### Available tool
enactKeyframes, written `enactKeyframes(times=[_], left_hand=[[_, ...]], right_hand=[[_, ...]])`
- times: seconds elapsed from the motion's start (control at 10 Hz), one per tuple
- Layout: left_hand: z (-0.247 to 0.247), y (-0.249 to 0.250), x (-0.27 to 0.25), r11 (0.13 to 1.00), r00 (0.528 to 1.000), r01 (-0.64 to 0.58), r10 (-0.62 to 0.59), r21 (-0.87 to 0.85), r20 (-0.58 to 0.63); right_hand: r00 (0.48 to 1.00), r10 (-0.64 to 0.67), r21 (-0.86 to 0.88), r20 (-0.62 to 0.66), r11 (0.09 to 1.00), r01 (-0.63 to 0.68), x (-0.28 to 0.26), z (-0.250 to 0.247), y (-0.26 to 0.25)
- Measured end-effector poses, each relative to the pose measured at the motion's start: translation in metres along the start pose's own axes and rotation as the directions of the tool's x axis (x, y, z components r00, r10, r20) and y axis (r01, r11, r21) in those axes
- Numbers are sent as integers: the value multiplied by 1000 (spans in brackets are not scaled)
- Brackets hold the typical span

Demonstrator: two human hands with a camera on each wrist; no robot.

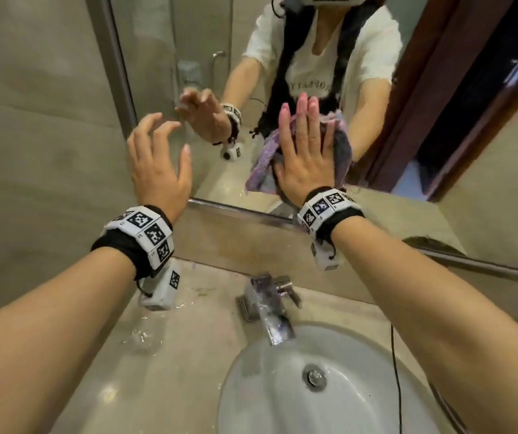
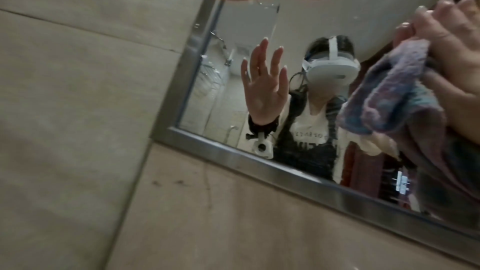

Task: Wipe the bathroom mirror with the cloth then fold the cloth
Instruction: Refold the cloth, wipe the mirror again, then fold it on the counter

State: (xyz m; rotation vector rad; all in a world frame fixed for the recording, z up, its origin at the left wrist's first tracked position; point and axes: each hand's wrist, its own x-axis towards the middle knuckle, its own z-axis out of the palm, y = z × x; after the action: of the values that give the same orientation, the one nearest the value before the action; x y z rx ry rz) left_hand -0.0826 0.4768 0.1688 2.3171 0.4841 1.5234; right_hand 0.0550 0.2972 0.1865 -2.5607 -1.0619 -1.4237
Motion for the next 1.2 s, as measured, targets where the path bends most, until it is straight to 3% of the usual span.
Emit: enactKeyframes(times=[0.2,0.3,0.4,0.5,0.6,0.8,0.9,1.0,1.1,1.2], left_hand=[[-30,-53,-11,994,997,64,-60,89,-47],[-38,-68,-18,994,997,60,-56,91,-46],[-42,-73,-28,995,998,55,-53,89,-25],[-48,-74,-37,993,997,70,-71,96,4],[-53,-69,-39,993,997,71,-73,93,20],[-38,-12,-25,998,999,54,-54,22,8],[-20,41,-18,997,1000,14,-13,-73,19],[-2,93,-14,988,999,-49,52,-146,14],[10,136,-16,971,996,-79,88,-228,27],[18,166,-19,952,992,-103,119,-290,38]], right_hand=[[944,-304,36,130,953,301,21,35,-86],[866,-449,72,220,893,445,22,44,-118],[785,-524,278,330,849,450,16,60,-140],[783,-535,510,319,793,334,11,70,-148],[785,-586,570,203,722,392,4,61,-127],[828,-543,200,139,834,514,-10,27,-13],[879,-474,-6,39,880,475,-25,9,62],[977,-209,-98,44,972,213,-60,-8,122],[919,394,-103,13,915,-391,-86,-35,162],[465,885,25,-9,465,-885,-86,-61,191]])
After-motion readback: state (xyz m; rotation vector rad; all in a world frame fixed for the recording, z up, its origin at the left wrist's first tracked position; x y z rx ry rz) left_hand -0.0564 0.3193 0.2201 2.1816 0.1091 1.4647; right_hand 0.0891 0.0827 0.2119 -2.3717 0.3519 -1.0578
